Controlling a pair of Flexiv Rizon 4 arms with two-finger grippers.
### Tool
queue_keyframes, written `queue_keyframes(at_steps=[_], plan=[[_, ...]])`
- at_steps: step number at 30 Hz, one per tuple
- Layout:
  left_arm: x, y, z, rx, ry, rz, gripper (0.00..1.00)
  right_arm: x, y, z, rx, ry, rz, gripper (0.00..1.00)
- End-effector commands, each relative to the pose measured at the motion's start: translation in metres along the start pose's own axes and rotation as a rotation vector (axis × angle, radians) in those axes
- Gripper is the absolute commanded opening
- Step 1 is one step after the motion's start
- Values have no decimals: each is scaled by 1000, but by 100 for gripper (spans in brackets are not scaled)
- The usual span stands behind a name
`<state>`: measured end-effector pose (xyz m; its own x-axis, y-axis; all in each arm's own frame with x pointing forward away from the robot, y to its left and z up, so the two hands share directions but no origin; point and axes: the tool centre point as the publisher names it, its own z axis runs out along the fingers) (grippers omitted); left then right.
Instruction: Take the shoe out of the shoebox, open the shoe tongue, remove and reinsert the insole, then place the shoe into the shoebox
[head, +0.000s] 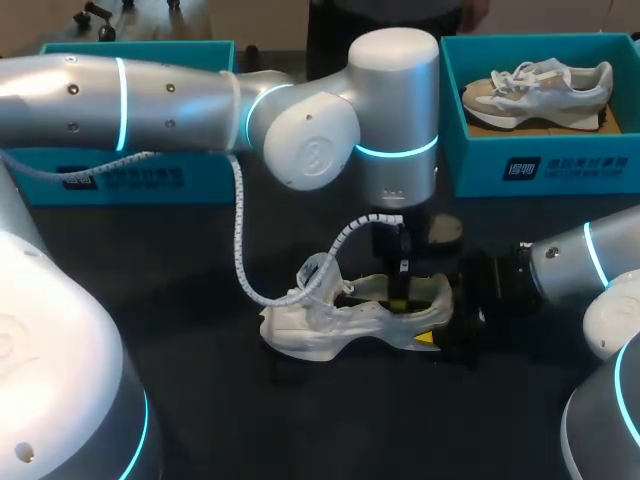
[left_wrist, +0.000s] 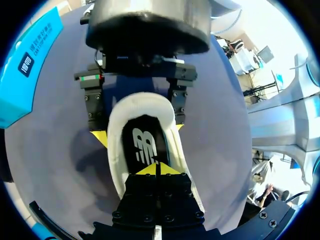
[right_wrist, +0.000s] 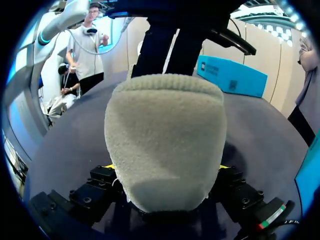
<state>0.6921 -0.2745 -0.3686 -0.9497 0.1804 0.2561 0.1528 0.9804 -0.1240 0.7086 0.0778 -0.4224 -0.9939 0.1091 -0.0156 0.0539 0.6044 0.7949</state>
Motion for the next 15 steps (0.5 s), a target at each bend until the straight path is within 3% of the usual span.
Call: queue_keyframes(at_steps=[1, 14, 15], plan=[[4, 5, 6, -9, -2, -2, 0, 1, 1, 1, 2, -3, -1, 0], [9, 4, 17, -5, 12, 0, 0, 1, 1, 1, 2, -3, -1, 0], [9, 4, 18, -6, 13, -1, 14, 1, 1, 1, 2, -3, -1, 0]])
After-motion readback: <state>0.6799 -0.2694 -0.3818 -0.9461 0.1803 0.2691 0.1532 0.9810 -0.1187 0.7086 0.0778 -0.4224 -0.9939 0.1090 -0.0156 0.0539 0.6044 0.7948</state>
